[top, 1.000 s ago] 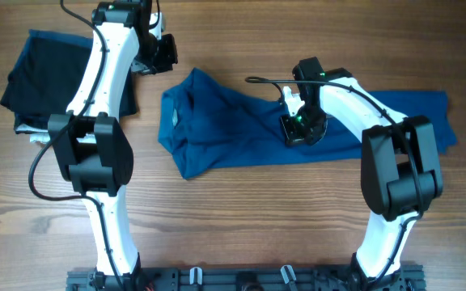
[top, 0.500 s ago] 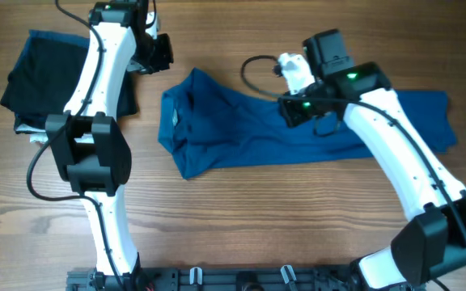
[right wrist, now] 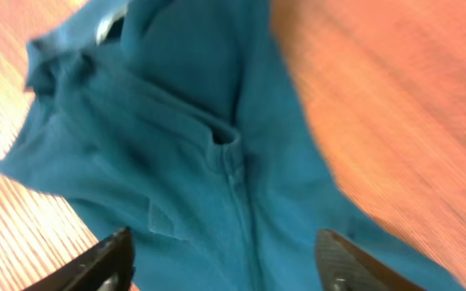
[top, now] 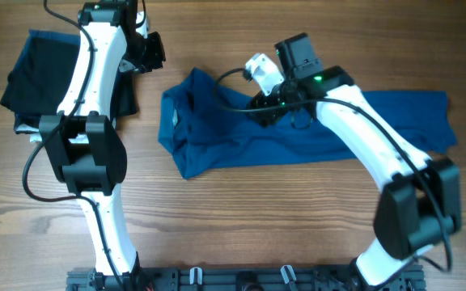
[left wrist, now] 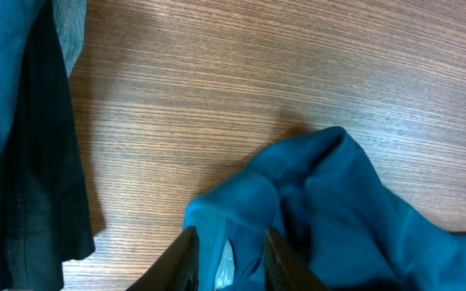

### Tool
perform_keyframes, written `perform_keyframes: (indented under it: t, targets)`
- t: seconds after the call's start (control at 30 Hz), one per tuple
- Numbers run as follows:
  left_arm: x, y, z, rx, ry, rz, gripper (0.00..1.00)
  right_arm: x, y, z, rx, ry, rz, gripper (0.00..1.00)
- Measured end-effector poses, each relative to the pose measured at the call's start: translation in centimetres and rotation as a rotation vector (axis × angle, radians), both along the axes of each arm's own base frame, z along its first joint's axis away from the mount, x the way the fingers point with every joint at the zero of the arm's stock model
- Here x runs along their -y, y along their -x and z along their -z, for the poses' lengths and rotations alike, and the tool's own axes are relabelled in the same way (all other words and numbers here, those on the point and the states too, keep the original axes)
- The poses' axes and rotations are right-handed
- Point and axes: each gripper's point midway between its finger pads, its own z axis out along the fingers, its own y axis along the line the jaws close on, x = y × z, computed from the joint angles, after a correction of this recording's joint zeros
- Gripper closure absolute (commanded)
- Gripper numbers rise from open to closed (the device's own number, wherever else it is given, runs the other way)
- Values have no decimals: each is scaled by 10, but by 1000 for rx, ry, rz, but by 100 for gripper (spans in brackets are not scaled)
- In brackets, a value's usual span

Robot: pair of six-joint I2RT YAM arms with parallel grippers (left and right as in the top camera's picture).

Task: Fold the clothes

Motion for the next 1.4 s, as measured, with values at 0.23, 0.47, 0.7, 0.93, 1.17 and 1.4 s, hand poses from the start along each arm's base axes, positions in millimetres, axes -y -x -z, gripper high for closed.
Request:
perform_keyframes:
  t: [0.23, 0.47, 0.7, 0.93, 1.17, 1.4]
  targets:
    - [0, 0, 0, 0, 0, 0, 73, -9, 13, 46, -108, -3, -107, 32]
    - [0, 0, 0, 0, 0, 0, 73, -21, 15, 43, -90, -37, -153, 30]
    - [0, 0, 0, 0, 0, 0, 73, -24, 12, 66, -119, -36, -156, 36]
    - [0, 0, 0, 0, 0, 0, 73, -27, 4, 67, -105, -56, -125, 80]
    - [0, 0, 0, 0, 0, 0, 73, -20, 25, 73, -216, -35, -98, 85]
    - [0, 0, 0, 0, 0, 0, 72, -22, 59, 70, -384, -81, -105, 83]
